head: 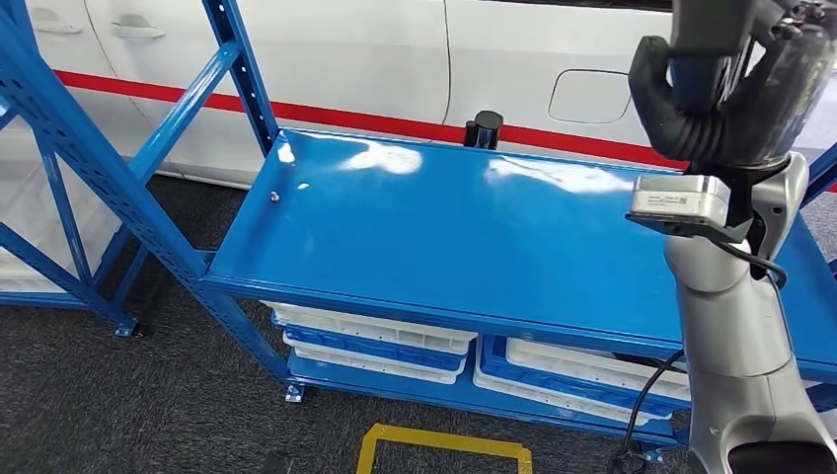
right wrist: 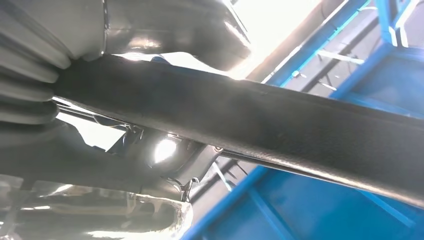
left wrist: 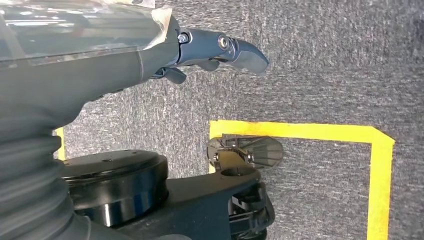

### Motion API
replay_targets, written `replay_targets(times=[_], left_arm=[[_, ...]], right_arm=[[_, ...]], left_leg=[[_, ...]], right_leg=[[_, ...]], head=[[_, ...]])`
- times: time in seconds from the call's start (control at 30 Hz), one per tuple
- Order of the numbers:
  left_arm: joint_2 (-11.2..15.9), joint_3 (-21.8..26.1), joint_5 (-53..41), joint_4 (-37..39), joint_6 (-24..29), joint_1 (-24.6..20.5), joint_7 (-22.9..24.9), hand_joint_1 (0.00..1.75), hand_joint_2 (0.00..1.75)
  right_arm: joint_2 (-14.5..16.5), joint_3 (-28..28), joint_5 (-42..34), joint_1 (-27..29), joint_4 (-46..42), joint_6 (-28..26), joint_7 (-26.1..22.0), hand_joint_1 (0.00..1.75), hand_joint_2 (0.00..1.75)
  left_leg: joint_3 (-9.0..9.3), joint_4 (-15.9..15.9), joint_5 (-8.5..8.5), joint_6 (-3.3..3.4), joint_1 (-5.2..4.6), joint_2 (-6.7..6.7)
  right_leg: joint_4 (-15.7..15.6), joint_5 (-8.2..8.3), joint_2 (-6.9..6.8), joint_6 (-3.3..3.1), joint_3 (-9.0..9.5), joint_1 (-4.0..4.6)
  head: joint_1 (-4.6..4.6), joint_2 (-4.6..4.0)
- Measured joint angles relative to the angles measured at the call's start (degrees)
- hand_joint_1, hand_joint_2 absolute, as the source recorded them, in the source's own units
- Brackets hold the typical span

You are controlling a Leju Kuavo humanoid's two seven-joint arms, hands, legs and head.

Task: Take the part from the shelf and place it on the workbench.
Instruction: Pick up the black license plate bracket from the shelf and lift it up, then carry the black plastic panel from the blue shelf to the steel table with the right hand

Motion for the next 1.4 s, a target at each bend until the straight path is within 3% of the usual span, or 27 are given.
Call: replay_targets(times=[0.07, 0.13, 0.23, 0.3, 0.33, 0.4, 0.47, 0.5, 0.53, 0.63, 0.7, 0.8, 0.87, 0.93, 0.97, 1.0, 1.03, 1.1, 1.17, 1.2, 1.23, 1.3, 1.33, 1.4], left_arm=[[0.0, 0.2, 0.0, 0.0, 0.0, 0.0, -0.1, 0.0, 1.75], [0.0, 0.3, -0.1, 0.0, -0.1, 0.0, -0.1, 0.0, 1.75], [0.0, 0.4, -0.1, 0.0, -0.1, 0.1, -0.1, 0.0, 1.75], [0.1, 0.4, -0.1, 0.0, -0.1, 0.2, -0.1, 0.0, 1.75], [0.1, 0.4, -0.1, 0.0, -0.1, 0.2, -0.1, 0.0, 1.75], [0.1, 0.4, -0.3, 0.0, -0.1, 0.2, -0.1, 0.0, 1.75], [0.1, 0.4, -0.6, 0.0, -0.2, 0.2, 0.2, 0.0, 1.75], [0.1, 0.4, -0.6, 0.0, -0.2, 0.2, 0.4, 0.0, 1.75], [0.1, 0.4, -0.7, 0.0, -0.3, 0.1, 0.6, 0.0, 1.75], [0.1, 0.4, -0.7, 0.0, -0.2, -0.1, 0.9, 0.0, 1.75], [0.1, 0.4, -0.7, 0.0, 0.0, -0.3, 1.0, 0.0, 1.75], [0.1, 0.4, -0.7, 0.0, 0.1, -0.4, 1.1, 0.0, 1.75], [0.0, 0.5, -0.8, 0.0, 0.1, -0.5, 1.1, 0.0, 1.75], [0.0, 0.5, -0.9, 0.0, 0.0, -0.6, 1.3, 0.0, 1.75], [0.0, 0.5, -0.8, 0.0, -0.1, -0.6, 1.3, 0.0, 1.75], [0.0, 0.5, -0.7, 0.0, -0.1, -0.6, 1.4, 0.0, 1.75], [0.0, 0.6, -0.6, 0.0, -0.1, -0.6, 1.4, 0.0, 1.75], [0.0, 0.8, -0.3, 0.0, -0.1, -0.6, 1.3, 0.0, 1.75], [0.0, 1.0, -0.1, -0.1, -0.1, -0.5, 1.1, 0.0, 1.75], [0.0, 1.1, -0.1, -0.1, 0.0, -0.5, 1.0, 0.0, 1.75], [0.0, 1.2, -0.1, -0.1, 0.0, -0.4, 0.9, 0.0, 1.75], [0.0, 1.2, -0.1, -0.1, -0.1, -0.2, 0.7, 0.0, 1.75], [0.0, 1.2, -0.3, -0.1, -0.2, -0.1, 0.7, 0.0, 1.75], [0.0, 1.2, -0.6, -0.1, -0.3, -0.1, 0.7, 0.0, 1.75]], right_arm=[[0.1, 0.1, -0.3, -0.1, 0.7, -0.2, -0.3, 1.75, 1.75], [0.1, 0.1, -0.5, -0.2, 1.2, -0.5, -0.6, 1.75, 1.75], [0.0, 0.1, -0.7, -0.3, 1.9, -0.7, -0.7, 1.75, 1.75], [0.1, 0.2, -0.7, -0.4, 2.2, -0.7, -0.8, 1.75, 1.75], [0.1, 0.2, -0.7, -0.4, 2.3, -0.7, -0.8, 1.75, 1.75], [0.2, 0.2, -0.7, -0.4, 2.5, -0.8, -0.8, 1.75, 1.75], [0.2, 0.3, -0.7, -0.2, 2.7, -1.1, -0.8, 1.75, 1.75], [0.1, 0.3, -0.7, -0.1, 2.7, -1.2, -0.8, 1.75, 1.75], [0.1, 0.3, -0.7, -0.1, 2.8, -1.4, -0.8, 1.75, 1.75], [0.0, 0.3, -0.9, -0.3, 2.9, -1.6, -0.9, 1.75, 1.75], [0.1, 0.4, -1.0, -0.7, 3.1, -1.7, -0.9, 1.75, 1.75], [0.3, 0.5, -1.0, -1.3, 3.5, -1.8, -0.7, 1.75, 1.75], [0.2, 0.5, -0.9, -1.5, 3.7, -1.9, -0.5, 1.75, 1.75], [0.0, 0.5, -0.9, -1.5, 3.8, -1.9, -0.3, 1.75, 1.75], [-0.1, 0.4, -1.0, -1.5, 3.9, -1.9, -0.2, 1.75, 1.75], [-0.1, 0.5, -1.0, -1.5, 3.9, -1.9, -0.1, 1.75, 1.75], [-0.1, 0.5, -1.1, -1.5, 4.0, -1.8, -0.1, 1.75, 1.75], [0.0, 0.5, -1.1, -1.9, 4.2, -1.7, 0.0, 1.75, 1.75], [0.1, 0.6, -1.1, -2.5, 4.3, -1.6, 0.0, 1.75, 1.75], [0.2, 0.6, -1.1, -2.7, 4.4, -1.6, 0.0, 1.75, 1.75], [0.2, 0.6, -1.1, -2.7, 4.6, -1.6, 0.0, 1.75, 1.75], [0.3, 0.6, -1.1, -2.7, 4.9, -1.7, 0.0, 1.75, 1.75], [0.3, 0.6, -1.1, -2.6, 5.0, -1.8, 0.0, 1.75, 1.75], [0.3, 0.6, -1.0, -2.5, 5.1, -2.0, 0.0, 1.75, 1.75]], left_leg=[[-0.07, 0.2, 0.06, -0.4, 0.16, -0.12], [-0.45, 0.6, 0.15, -1.18, 0.12, -0.32], [-1.12, 1.1, 0.62, -2.24, -0.08, -0.52], [-1.93, 2.2, -0.54, -2.78, 0.14, -0.36], [-2.83, 4.3, -2.28, -3.0, 0.24, -0.2], [-5.54, 11.4, -7.09, -3.32, 0.33, 0.1], [-7.34, 17.5, -9.87, -3.42, 0.34, 0.15], [-6.89, 18.0, -9.82, -3.34, 0.34, 0.16], [-5.22, 16.2, -8.86, -3.17, 0.33, 0.17], [2.49, 5.0, -5.79, -2.33, 0.13, 0.15], [4.14, 1.9, -5.49, -1.88, -0.32, 0.07], [3.48, 1.3, -4.11, -0.79, -0.51, 0.16], [2.55, 0.8, -2.84, 0.06, -0.32, 0.33], [1.08, 0.8, -1.74, 0.38, -0.4, 0.37], [0.31, 0.8, -1.2, 0.33, -0.41, 0.4], [-0.45, 0.9, -0.64, 0.27, -0.4, 0.43], [-1.13, 0.9, -0.11, 0.13, -0.36, 0.47], [-2.33, 1.0, 0.86, -0.32, -0.29, 0.49], [-3.25, 1.3, 1.72, -0.93, -0.48, 0.42], [-3.54, 1.4, 2.16, -1.22, -0.61, 0.38], [-3.75, 1.4, 2.63, -1.49, -0.71, 0.33], [-4.25, 1.7, 2.69, -2.03, -0.61, 0.27], [-4.84, 2.8, 1.34, -2.32, -0.48, 0.26], [-6.78, 8.4, -3.94, -2.87, -0.22, 0.26]], right_leg=[[-6.9, 3.35, -0.14, 1.2, 3.13, -0.18], [-13.3, 5.91, 0.03, 1.33, 6.3, 0.06], [-14.3, 6.5, 0.45, 0.04, 6.26, 0.48], [-14.1, 6.89, 0.38, -0.99, 5.6, 0.13], [-14.1, 7.24, 0.31, -1.68, 5.23, -0.01], [-14.1, 7.89, 0.19, -2.84, 4.35, 0.21], [-14.1, 8.53, 0.09, -3.42, 3.43, 0.6], [-14.1, 8.84, 0.07, -3.51, 3.04, 0.77], [-14.1, 9.13, 0.05, -3.45, 2.72, 0.89], [-14.1, 9.89, 0.03, -2.87, 2.14, 1.24], [-14.1, 10.47, -0.04, -2.09, 1.89, 1.33], [-13.7, 10.57, -0.2, -1.1, 1.13, 1.2], [-9.9, 7.54, -0.26, -1.57, -0.69, 1.26], [-2.3, 3.1, -0.22, -2.07, -3.15, 1.26], [0.9, 1.76, -0.22, -1.95, -3.86, 1.25], [2.4, 1.43, -0.23, -1.54, -3.68, 1.2], [1.6, 2.07, -0.24, -0.93, -2.4, 1.12], [-5.2, 3.96, -0.25, 0.1, 2.85, 0.94], [-12.5, 4.15, -0.15, 0.04, 7.78, 1.14], [-14.2, 3.86, -0.08, -0.32, 8.79, 1.31], [-14.8, 3.8, -0.03, -0.71, 8.94, 1.53], [-14.6, 4.5, -0.14, -1.77, 7.99, 1.11], [-14.5, 5.0, -0.23, -2.45, 7.52, 0.89], [-14.5, 6.12, -0.38, -3.51, 6.5, 0.76]], head=[[0.04, 0.0], [0.03, 0.0], [-0.05, 0.0], [-0.08, 0.0], [-0.1, 0.0], [-0.13, 0.0], [-0.14, 0.0], [-0.13, 0.0], [-0.13, 0.0], [-0.06, 0.0], [0.06, 0.0], [0.05, 0.0], [0.27, 0.0], [0.5, 0.0], [0.51, 0.0], [0.51, 0.0], [0.51, 0.0], [0.52, 0.0], [0.49, 0.0], [0.46, 0.0], [0.43, 0.0], [0.41, 0.0], [0.35, 0.0], [0.2, 0.0]])
